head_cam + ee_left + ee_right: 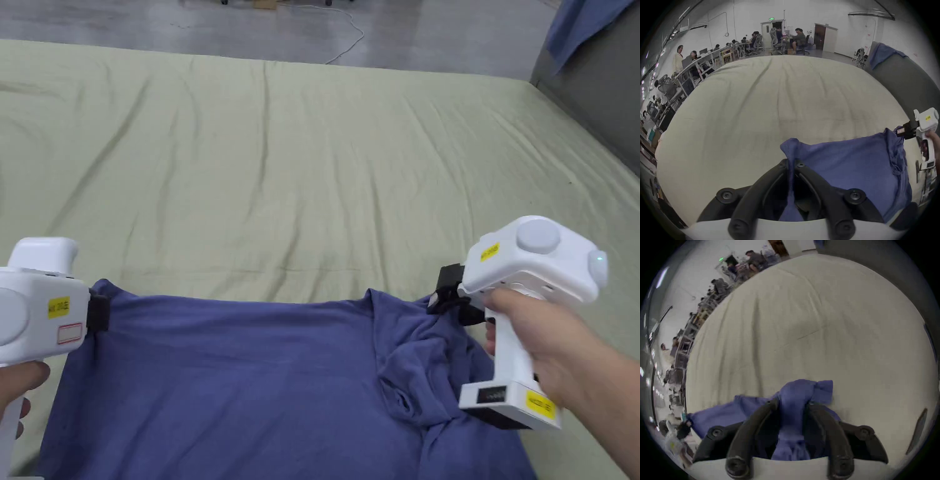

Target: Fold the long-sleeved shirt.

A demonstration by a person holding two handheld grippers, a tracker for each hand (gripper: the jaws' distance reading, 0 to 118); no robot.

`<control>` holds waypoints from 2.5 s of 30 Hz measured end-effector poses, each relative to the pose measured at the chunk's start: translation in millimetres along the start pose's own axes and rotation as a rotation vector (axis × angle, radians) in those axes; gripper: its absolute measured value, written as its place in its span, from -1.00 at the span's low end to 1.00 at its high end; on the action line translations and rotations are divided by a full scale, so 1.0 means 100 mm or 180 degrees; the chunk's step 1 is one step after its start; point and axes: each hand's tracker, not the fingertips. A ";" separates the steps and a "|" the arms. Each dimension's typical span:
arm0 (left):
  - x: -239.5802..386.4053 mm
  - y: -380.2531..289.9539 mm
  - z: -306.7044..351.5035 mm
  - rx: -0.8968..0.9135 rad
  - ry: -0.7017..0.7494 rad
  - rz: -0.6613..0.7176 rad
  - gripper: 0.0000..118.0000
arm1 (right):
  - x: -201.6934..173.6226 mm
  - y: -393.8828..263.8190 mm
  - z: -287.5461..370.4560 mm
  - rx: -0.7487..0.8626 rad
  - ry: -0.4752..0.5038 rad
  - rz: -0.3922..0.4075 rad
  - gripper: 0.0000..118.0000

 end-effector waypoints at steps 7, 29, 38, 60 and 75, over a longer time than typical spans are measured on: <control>-0.06 -0.53 0.87 0.0257 -0.0234 -0.0235 -0.97 | 0.04 -1.03 1.16 0.0492 0.0036 0.1255 -0.64; -0.24 -1.79 0.92 -0.0534 0.0330 0.0325 0.74 | 0.68 -2.30 1.00 -0.0469 -0.0211 0.1121 0.07; -0.05 -1.97 1.98 -0.0116 -0.0656 0.0785 0.33 | 0.47 -2.75 1.96 0.0644 -0.0444 0.1286 0.51; -0.80 -1.88 0.30 -0.0719 -0.1614 0.1425 0.99 | 0.26 -2.91 1.37 0.0063 0.1721 0.0789 -1.00; -0.46 -1.74 -0.12 -0.0720 -0.2600 0.2055 0.27 | 0.03 -2.92 1.07 -0.0182 0.2067 0.0540 -1.00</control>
